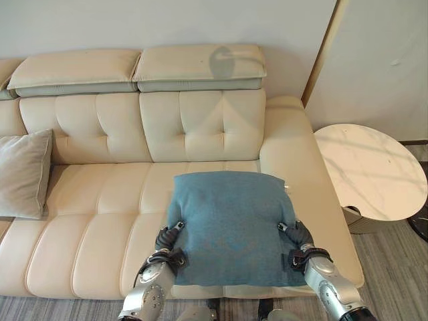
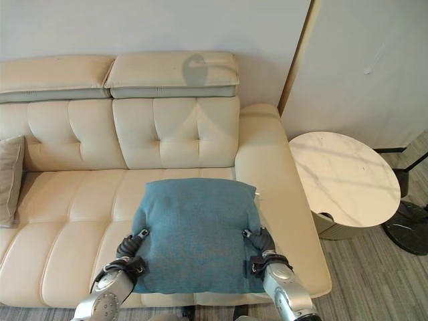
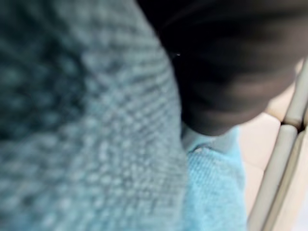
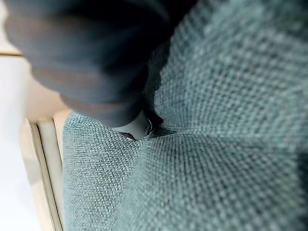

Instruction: Pick up all the scattered cushions and arrange them neatly on the sofa.

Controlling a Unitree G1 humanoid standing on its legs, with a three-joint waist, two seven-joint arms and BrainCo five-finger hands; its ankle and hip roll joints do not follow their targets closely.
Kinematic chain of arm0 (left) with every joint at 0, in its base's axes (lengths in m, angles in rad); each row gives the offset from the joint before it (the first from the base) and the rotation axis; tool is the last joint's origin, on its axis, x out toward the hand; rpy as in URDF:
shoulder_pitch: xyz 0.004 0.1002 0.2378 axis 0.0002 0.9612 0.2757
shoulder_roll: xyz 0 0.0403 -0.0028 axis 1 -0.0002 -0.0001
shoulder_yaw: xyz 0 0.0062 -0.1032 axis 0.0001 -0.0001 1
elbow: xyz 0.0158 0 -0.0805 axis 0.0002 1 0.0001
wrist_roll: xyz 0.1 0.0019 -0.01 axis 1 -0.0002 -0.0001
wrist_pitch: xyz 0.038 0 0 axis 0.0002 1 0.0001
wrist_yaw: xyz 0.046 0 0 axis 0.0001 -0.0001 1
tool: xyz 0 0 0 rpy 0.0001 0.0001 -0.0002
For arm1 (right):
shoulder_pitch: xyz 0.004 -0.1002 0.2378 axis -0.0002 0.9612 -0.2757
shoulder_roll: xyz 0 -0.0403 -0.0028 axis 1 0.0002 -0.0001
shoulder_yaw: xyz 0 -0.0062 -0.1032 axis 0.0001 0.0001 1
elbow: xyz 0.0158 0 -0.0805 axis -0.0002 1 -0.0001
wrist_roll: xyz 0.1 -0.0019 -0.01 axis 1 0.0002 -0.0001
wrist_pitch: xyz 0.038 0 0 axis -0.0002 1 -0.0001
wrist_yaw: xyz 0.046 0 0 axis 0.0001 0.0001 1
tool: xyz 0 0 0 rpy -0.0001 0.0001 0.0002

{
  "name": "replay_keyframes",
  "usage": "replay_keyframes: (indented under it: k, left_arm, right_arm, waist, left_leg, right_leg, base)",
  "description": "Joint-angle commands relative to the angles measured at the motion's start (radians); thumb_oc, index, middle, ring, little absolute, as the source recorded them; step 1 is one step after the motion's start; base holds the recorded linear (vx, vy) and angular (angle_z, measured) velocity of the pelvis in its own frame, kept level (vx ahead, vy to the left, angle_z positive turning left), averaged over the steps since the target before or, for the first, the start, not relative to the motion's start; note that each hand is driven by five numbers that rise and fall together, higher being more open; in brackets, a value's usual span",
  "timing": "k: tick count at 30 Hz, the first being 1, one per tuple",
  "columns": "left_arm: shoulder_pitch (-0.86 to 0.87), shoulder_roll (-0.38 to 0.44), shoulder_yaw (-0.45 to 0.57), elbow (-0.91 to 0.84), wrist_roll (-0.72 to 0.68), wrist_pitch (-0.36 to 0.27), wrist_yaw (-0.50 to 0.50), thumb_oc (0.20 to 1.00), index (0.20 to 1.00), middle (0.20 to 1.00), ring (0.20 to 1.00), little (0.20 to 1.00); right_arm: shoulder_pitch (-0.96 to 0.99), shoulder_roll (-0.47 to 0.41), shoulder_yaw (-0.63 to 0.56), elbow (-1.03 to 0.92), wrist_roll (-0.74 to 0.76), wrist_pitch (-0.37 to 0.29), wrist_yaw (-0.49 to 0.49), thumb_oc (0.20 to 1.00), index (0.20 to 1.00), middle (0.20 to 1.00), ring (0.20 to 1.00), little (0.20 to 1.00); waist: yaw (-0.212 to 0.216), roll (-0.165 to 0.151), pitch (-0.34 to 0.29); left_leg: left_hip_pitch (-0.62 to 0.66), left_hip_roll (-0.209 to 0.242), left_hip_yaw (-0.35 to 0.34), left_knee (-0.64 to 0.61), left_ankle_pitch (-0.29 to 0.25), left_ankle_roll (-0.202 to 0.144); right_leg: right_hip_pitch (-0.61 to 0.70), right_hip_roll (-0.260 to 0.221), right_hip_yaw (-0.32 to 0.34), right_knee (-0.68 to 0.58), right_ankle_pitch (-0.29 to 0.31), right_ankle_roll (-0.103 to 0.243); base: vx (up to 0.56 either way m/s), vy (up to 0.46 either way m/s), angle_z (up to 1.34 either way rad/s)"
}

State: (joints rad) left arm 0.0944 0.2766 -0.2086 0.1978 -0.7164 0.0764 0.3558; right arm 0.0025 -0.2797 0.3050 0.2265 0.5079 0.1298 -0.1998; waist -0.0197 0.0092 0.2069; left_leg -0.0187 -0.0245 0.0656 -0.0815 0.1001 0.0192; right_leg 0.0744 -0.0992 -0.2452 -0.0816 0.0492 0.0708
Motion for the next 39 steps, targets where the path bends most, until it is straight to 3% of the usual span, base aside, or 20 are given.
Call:
replay_keyframes:
  k: [1,4,9,13,17,18,19,21,24,25,26,27,28,29,31,32,33,39]
  left_arm:
    - [-0.141,-0.028,-0.037,-0.089,0.122,-0.066,-0.007,0.2,0.2,0.2,0.2,0.2]
    - [-0.329,0.003,-0.049,-0.033,0.237,-0.117,0.079,0.2,0.2,0.2,0.2,0.2]
    - [-0.841,0.181,-0.096,0.096,0.48,-0.193,0.266,0.2,0.2,0.2,0.2,0.2]
    - [-1.047,0.246,-0.115,0.14,0.61,-0.174,0.388,0.2,0.2,0.2,0.2,0.2]
    - [-1.207,0.267,-0.166,0.239,0.645,-0.144,0.437,0.2,0.2,0.2,0.2,0.2]
    - [-1.422,0.313,-0.27,0.373,0.711,-0.116,0.482,0.2,0.2,0.2,0.2,0.2]
    - [-1.468,0.311,-0.295,0.405,0.724,-0.116,0.49,0.2,0.2,0.2,0.2,0.2]
    - [-1.569,0.324,-0.355,0.46,0.765,-0.107,0.5,0.2,0.2,0.2,0.2,0.2]
    - [-1.738,0.358,-0.486,0.594,0.79,-0.093,0.496,0.2,0.2,0.2,0.2,0.2]
    - [-1.747,0.357,-0.487,0.599,0.789,-0.095,0.496,0.2,0.2,0.2,0.2,0.2]
    - [-1.803,0.409,-0.57,0.654,0.835,-0.062,0.503,0.2,0.2,0.2,0.2,0.2]
    - [-1.849,0.442,-0.637,0.696,0.882,-0.031,0.514,0.2,0.2,0.2,0.2,0.2]
    - [-1.861,0.439,-0.641,0.703,0.88,-0.033,0.514,0.2,0.2,0.2,0.2,0.2]
    - [-1.887,0.478,-0.707,0.748,0.942,0.011,0.527,0.2,0.2,0.2,0.2,0.2]
    - [-1.913,0.489,-0.769,0.788,0.991,0.033,0.527,0.2,0.2,0.2,0.2,0.2]
    - [-1.928,0.501,-0.822,0.843,1.033,0.063,0.51,0.542,0.542,0.542,0.542,0.542]
    - [-1.934,0.499,-0.842,0.871,1.042,0.071,0.503,1.0,1.0,1.0,1.0,1.0]
    - [-1.928,0.505,-0.862,0.951,1.052,0.073,0.481,1.0,1.0,1.0,1.0,1.0]
  right_arm:
    - [-0.161,0.065,0.078,-0.1,-0.022,-0.108,-0.005,0.2,0.2,0.2,0.2,0.2]
    - [-0.338,0.094,0.102,-0.063,-0.046,-0.166,-0.088,0.2,0.2,0.2,0.2,0.2]
    - [-0.845,0.011,0.077,0.049,-0.217,-0.228,-0.3,0.2,0.2,0.2,0.2,0.2]
    - [-1.05,-0.013,0.065,0.094,-0.267,-0.255,-0.397,0.2,0.2,0.2,0.2,0.2]
    - [-1.188,-0.033,0.083,0.173,-0.302,-0.249,-0.452,0.2,0.2,0.2,0.2,0.2]
    - [-1.363,-0.1,0.137,0.287,-0.434,-0.227,-0.554,0.2,0.2,0.2,0.2,0.2]
    - [-1.399,-0.125,0.163,0.321,-0.499,-0.213,-0.586,0.2,0.2,0.2,0.2,0.2]
    - [-1.494,-0.201,0.226,0.38,-0.593,-0.198,-0.615,0.2,0.2,0.2,0.2,0.2]
    - [-1.693,-0.365,0.445,0.512,-0.714,-0.143,-0.61,0.2,0.2,0.2,0.2,0.2]
    - [-1.703,-0.366,0.449,0.518,-0.712,-0.145,-0.61,0.2,0.2,0.2,0.2,0.2]
    - [-1.789,-0.459,0.576,0.569,-0.785,-0.11,-0.642,0.2,0.2,0.2,0.2,0.2]
    - [-1.829,-0.499,0.625,0.605,-0.812,-0.085,-0.677,0.2,0.2,0.2,0.2,0.2]
    - [-1.838,-0.5,0.628,0.611,-0.81,-0.088,-0.679,0.2,0.2,0.2,0.2,0.2]
    - [-1.86,-0.543,0.678,0.645,-0.85,-0.05,-0.721,1.0,1.0,1.0,1.0,1.0]
    - [-1.876,-0.554,0.72,0.702,-0.875,-0.02,-0.742,1.0,1.0,1.0,1.0,1.0]
    - [-1.884,-0.555,0.748,0.747,-0.886,-0.001,-0.757,1.0,1.0,1.0,1.0,1.0]
    - [-1.894,-0.549,0.775,0.772,-0.9,0.006,-0.754,1.0,1.0,1.0,1.0,1.0]
    - [-1.902,-0.542,0.866,0.863,-0.936,0.013,-0.725,1.0,1.0,1.0,1.0,1.0]
  waist:
    - [0.007,-0.025,0.006]
    - [0.013,-0.021,0.058]
    - [0.023,-0.004,0.127]
    - [0.018,-0.003,0.144]
    - [0.011,-0.005,0.151]
    - [0.007,0.005,0.171]
    - [0.009,0.007,0.175]
    - [0.015,0.017,0.177]
    - [0.025,0.015,0.179]
    - [0.025,0.016,0.178]
    - [0.032,0.013,0.176]
    - [0.036,0.016,0.179]
    - [0.037,0.015,0.175]
    - [0.038,0.017,0.172]
    - [0.038,0.014,0.164]
    - [0.037,0.015,0.156]
    - [0.037,0.011,0.151]
    - [0.028,0.005,0.129]
  left_leg:
    - [-0.014,0.027,0.048,-0.006,-0.073,-0.033]
    - [-0.103,0.02,0.047,0.025,-0.07,-0.031]
    - [-0.358,0.01,0.06,0.198,-0.085,-0.035]
    - [-0.49,0.011,0.059,0.283,-0.1,-0.03]
    - [-0.62,0.016,0.053,0.357,-0.114,-0.024]
    - [-0.782,0.015,0.042,0.466,-0.14,-0.02]
    - [-0.825,0.014,0.039,0.494,-0.144,-0.02]
    - [-0.897,0.01,0.033,0.534,-0.151,-0.022]
    - [-1.009,0.006,0.029,0.589,-0.156,-0.028]
    - [-1.022,0.006,0.03,0.594,-0.154,-0.027]
    - [-1.074,-0.004,0.032,0.622,-0.156,-0.025]
    - [-1.097,-0.008,0.035,0.636,-0.163,-0.026]
    - [-1.114,-0.008,0.035,0.643,-0.162,-0.025]
    - [-1.146,-0.013,0.035,0.661,-0.167,-0.024]
    - [-1.178,-0.017,0.034,0.678,-0.173,-0.023]
    - [-1.196,-0.02,0.034,0.691,-0.177,-0.017]
    - [-1.204,-0.022,0.034,0.698,-0.181,-0.015]
    - [-1.19,-0.024,0.031,0.677,-0.18,-0.011]
  right_leg:
    - [-0.029,0.025,0.027,0.045,-0.133,-0.004]
    - [-0.13,0.014,0.038,0.086,-0.127,-0.002]
    - [-0.398,-0.016,0.066,0.261,-0.123,-0.007]
    - [-0.536,-0.027,0.082,0.351,-0.131,-0.003]
    - [-0.669,-0.038,0.092,0.437,-0.148,-0.003]
    - [-0.829,-0.053,0.1,0.551,-0.173,0.003]
    - [-0.87,-0.057,0.103,0.577,-0.18,0.003]
    - [-0.944,-0.068,0.101,0.624,-0.189,0.007]
    - [-1.061,-0.088,0.104,0.699,-0.197,0.014]
    - [-1.074,-0.09,0.105,0.706,-0.196,0.014]
    - [-1.125,-0.096,0.109,0.733,-0.201,0.01]
    - [-1.147,-0.098,0.11,0.745,-0.208,0.012]
    - [-1.165,-0.1,0.111,0.754,-0.208,0.011]
    - [-1.195,-0.099,0.115,0.768,-0.212,0.008]
    - [-1.227,-0.102,0.115,0.786,-0.216,0.008]
    - [-1.242,-0.103,0.119,0.786,-0.217,0.006]
    - [-1.248,-0.1,0.12,0.787,-0.218,0.004]
    - [-1.234,-0.094,0.124,0.749,-0.205,0.005]
  base:
    - [-0.07,0.154,0.05]
    - [-0.18,0.102,0.02]
    - [-0.18,0.108,-0.01]
    - [-0.02,0.063,-0.09]
    - [0.0,0.011,0.1]
    - [0.02,0.051,0.24]
    - [0.04,0.075,0.23]
    - [0.05,0.018,0.43]
    - [0.05,0.015,0.24]
    - [0.06,0.061,0.07]
    - [0.07,0.067,-0.01]
    - [0.07,0.067,-0.04]
    - [0.07,0.053,-0.03]
    - [0.06,0.052,-0.01]
    - [0.06,0.055,0.01]
    - [0.04,0.052,0.0]
    - [0.04,0.06,-0.03]
    - [0.01,0.012,-0.05]
